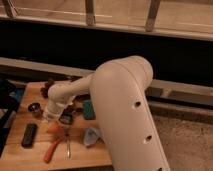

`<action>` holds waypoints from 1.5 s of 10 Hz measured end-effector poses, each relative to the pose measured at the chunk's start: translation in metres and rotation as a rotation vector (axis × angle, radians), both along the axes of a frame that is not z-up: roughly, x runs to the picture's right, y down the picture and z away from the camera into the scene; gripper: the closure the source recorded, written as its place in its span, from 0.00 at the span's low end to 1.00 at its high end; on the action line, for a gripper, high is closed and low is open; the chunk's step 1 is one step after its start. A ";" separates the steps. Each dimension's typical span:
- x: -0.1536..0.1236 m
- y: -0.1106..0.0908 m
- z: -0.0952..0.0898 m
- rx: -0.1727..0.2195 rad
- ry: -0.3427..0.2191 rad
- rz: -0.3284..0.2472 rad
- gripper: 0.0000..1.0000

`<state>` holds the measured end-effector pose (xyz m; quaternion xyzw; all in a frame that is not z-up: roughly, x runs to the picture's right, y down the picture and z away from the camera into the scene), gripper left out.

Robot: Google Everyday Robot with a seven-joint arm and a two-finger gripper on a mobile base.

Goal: Place apple in purple bowl

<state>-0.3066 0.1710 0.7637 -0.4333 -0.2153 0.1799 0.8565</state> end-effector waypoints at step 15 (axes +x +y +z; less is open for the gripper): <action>0.092 -0.112 0.018 0.136 0.240 0.054 1.00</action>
